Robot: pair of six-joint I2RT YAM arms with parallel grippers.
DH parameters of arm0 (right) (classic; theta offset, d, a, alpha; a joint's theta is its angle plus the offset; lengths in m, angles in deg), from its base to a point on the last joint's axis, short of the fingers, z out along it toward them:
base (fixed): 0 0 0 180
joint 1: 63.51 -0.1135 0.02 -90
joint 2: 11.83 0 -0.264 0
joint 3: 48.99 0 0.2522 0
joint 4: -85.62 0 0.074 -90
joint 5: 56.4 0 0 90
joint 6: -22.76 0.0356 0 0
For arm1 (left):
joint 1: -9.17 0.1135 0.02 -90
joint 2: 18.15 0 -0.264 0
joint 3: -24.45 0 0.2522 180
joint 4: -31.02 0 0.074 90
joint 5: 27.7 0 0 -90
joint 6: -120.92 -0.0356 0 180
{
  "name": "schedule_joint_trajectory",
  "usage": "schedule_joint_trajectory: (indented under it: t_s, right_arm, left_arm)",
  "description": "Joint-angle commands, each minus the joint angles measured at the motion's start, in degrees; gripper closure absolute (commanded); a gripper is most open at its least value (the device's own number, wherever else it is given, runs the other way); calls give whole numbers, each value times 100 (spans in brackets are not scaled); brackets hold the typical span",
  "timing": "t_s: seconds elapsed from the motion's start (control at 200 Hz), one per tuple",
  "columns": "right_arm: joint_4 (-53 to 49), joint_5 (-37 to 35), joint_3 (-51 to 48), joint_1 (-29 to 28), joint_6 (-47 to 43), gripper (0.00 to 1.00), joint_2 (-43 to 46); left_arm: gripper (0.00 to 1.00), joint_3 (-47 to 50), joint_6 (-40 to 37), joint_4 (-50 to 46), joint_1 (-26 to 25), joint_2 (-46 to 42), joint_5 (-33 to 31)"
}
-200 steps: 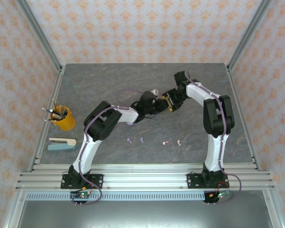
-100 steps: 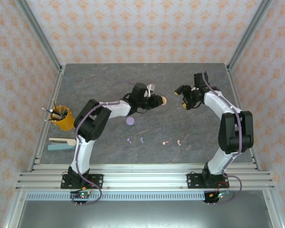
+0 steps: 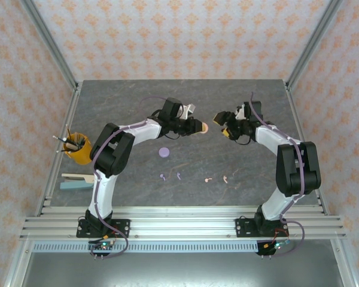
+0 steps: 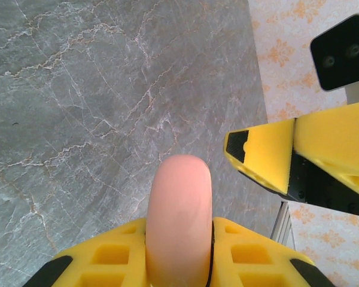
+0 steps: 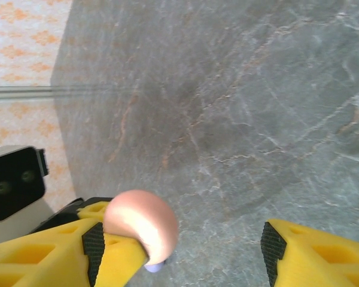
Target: Insert the wireless bluetooth earbuds into the charging case
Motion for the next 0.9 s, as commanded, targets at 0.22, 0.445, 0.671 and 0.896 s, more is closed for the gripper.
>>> schedule_joint_trajectory:
  t_s: [0.22,0.445,0.671,0.896]
  right_arm:
    - [136,390,151,-273,-327,31,-243]
    - [-90,196,154,-340,-444,33,-333]
    - [-72,-2,181,-100,-269,37,-580]
    - [-158,-16,230,83,-172,38,-646]
  left_arm:
    - [100,-417,-58,-172,-20,-104,133]
    - [100,-583,4,-150,-17,-92,184]
    - [100,-538,-93,-256,-21,-376,299]
    - [100,-378,-272,-398,-11,-691,301]
